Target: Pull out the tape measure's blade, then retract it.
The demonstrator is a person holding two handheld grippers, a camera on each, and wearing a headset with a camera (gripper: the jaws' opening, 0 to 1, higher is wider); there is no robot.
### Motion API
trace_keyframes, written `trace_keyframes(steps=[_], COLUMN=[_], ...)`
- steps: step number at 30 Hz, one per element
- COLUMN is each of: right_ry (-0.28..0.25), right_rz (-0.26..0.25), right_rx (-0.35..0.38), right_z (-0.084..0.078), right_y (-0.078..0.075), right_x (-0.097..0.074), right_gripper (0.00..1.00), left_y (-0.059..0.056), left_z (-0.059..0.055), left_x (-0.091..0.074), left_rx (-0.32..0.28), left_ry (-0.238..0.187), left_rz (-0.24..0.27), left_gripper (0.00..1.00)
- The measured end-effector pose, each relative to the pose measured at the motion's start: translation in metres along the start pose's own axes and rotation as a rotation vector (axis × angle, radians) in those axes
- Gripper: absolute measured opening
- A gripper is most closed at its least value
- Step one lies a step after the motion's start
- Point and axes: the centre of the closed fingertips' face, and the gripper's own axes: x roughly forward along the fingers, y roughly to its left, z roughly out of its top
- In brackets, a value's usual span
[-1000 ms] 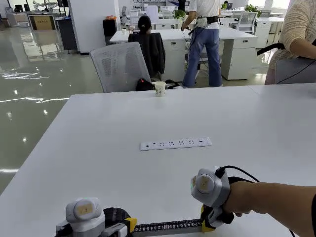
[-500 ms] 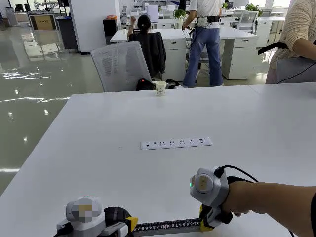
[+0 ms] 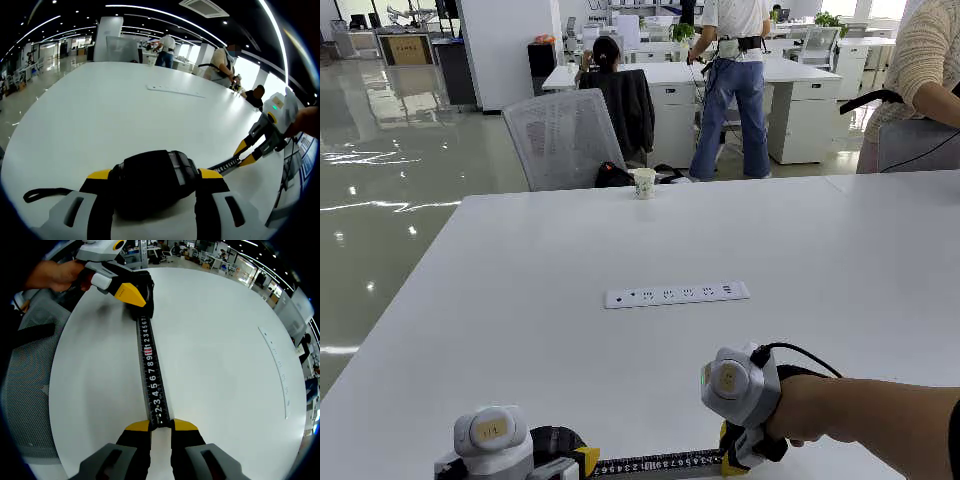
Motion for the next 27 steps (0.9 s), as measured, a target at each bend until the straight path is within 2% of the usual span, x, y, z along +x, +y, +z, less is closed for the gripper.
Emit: trace_keyframes(steps=[14, 27], right_ry=[-0.027, -0.023], right_rz=[0.005, 0.008], right_rx=[-0.008, -0.011], right_z=[0.008, 0.014], right_y=[0.003, 0.003], right_x=[0.003, 0.005], right_gripper=[0.12, 0.12], left_y=[-0.001, -0.001], left_z=[-0.001, -0.001], left_x=[0.001, 0.001], left_rx=[0.000, -0.004], left_ry=[0.005, 0.006], left_rz=[-0.001, -0.003], left_gripper=[0.61, 0.61])
